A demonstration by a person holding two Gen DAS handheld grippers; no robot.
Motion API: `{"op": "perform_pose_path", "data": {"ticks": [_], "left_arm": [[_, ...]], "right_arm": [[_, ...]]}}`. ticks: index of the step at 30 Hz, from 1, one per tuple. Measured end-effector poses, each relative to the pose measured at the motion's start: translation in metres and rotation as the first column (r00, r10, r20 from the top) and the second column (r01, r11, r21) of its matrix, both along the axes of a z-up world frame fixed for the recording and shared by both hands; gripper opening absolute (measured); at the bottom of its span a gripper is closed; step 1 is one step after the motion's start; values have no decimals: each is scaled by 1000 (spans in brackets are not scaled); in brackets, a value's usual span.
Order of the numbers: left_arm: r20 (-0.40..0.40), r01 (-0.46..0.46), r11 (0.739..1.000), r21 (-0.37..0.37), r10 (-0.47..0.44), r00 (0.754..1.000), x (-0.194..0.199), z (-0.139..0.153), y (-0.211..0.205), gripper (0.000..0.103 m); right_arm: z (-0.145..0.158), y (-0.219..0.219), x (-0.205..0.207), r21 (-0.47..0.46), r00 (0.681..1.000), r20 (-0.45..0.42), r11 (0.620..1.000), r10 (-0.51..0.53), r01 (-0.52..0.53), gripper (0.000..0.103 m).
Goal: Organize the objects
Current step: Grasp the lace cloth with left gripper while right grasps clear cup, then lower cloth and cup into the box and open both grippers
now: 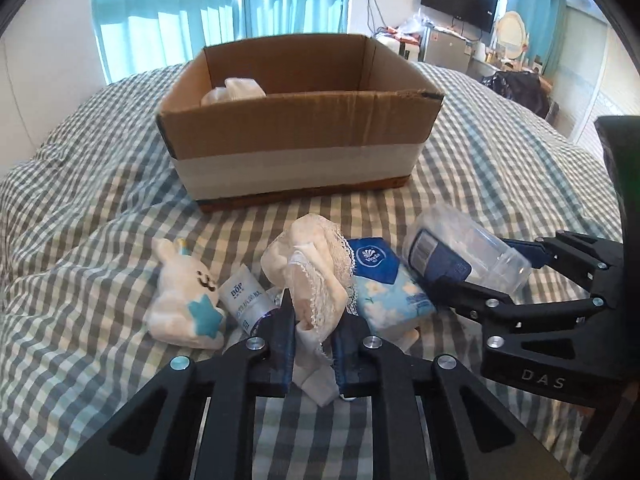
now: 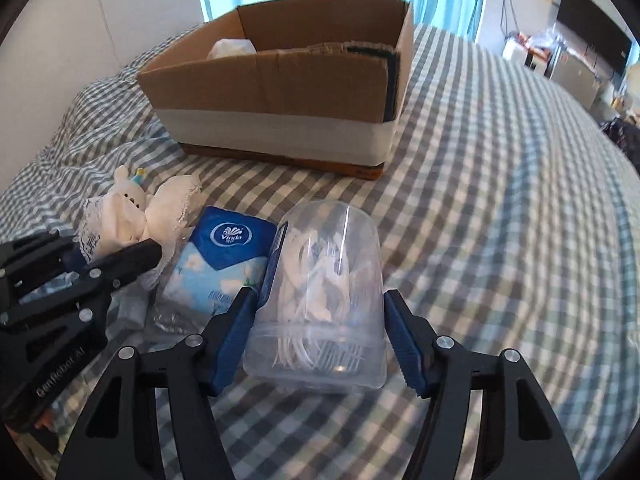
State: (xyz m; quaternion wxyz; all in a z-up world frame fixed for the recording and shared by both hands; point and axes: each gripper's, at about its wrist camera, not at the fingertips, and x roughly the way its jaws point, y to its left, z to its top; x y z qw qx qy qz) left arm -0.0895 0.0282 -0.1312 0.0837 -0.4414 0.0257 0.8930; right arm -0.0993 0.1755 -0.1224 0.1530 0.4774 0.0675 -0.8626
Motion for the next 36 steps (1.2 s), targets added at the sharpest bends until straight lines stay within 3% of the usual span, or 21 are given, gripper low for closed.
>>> {"op": "perform_pose_path", "data": {"ticks": [16, 28, 36], "left_arm": [[-102, -17, 1000, -2, 17, 995, 23, 55, -9, 15], [-207, -43, 999, 24, 47, 977, -3, 114, -23, 15], [-282, -29, 998, 48, 41, 958, -30, 147, -21, 15]], "right_arm": [[62, 8, 40, -32, 989, -141, 999, -47, 43, 63], [146, 3, 44, -66, 951, -307, 998, -43, 24, 63], [186, -11, 17, -82, 920, -390, 997, -33, 1, 63]]}}
